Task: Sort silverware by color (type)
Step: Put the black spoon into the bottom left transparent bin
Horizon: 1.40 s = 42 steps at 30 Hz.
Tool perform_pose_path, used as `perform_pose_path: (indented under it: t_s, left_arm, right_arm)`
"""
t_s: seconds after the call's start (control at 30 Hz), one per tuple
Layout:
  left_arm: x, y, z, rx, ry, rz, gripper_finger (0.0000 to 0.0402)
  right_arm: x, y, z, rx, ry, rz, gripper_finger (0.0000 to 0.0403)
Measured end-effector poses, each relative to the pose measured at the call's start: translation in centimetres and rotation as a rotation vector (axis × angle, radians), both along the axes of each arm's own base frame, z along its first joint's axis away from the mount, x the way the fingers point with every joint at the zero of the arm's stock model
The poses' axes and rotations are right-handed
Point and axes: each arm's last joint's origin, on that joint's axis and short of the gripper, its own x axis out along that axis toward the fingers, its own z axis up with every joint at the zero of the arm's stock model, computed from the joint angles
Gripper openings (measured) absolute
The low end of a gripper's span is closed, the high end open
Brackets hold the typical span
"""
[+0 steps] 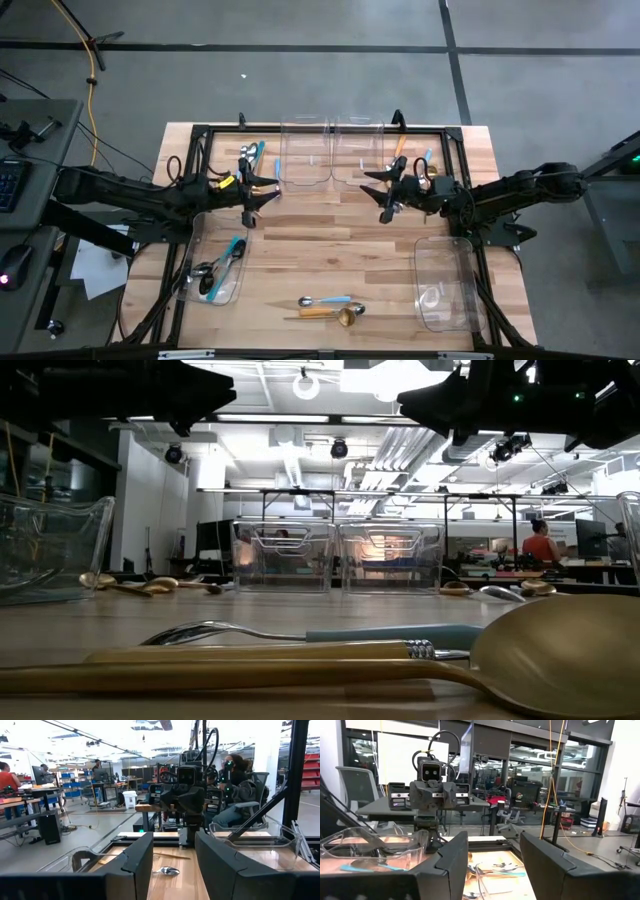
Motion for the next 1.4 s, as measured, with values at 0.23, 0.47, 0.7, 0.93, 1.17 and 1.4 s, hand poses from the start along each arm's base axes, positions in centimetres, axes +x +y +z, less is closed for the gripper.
perform_pose_path:
  t_s: [0.23,0.47,0.7,0.93,1.17,1.4]
  left_arm:
    - [0.0,0.0,0.0,-0.002,0.000,0.007,0.0138]
    - [0.0,0.4,-0.2,-0.024,0.014,0.124,0.0138]
    - [0.9,2.9,1.5,-0.224,0.240,0.447,0.0138]
    - [0.3,7.1,3.0,-0.476,0.642,0.786,0.0138]
    - [0.2,9.6,0.3,-0.680,0.802,0.825,0.0138]
    - [1.0,11.5,-2.9,-0.744,0.953,0.889,0.0138]
  right_arm:
    - [0.0,0.0,0.0,0.049,-0.013,0.010,0.0165]
    - [0.0,0.0,0.0,0.071,-0.019,0.015,0.0165]
    - [0.0,-0.1,0.0,0.071,-0.019,-0.003,0.0165]
    - [-0.1,-0.7,0.0,0.113,-0.035,-0.027,0.0165]
    - [-0.1,-0.9,-0.1,0.132,-0.026,-0.034,0.0165]
    - [-0.1,-0.9,-0.1,0.132,-0.026,-0.033,0.0165]
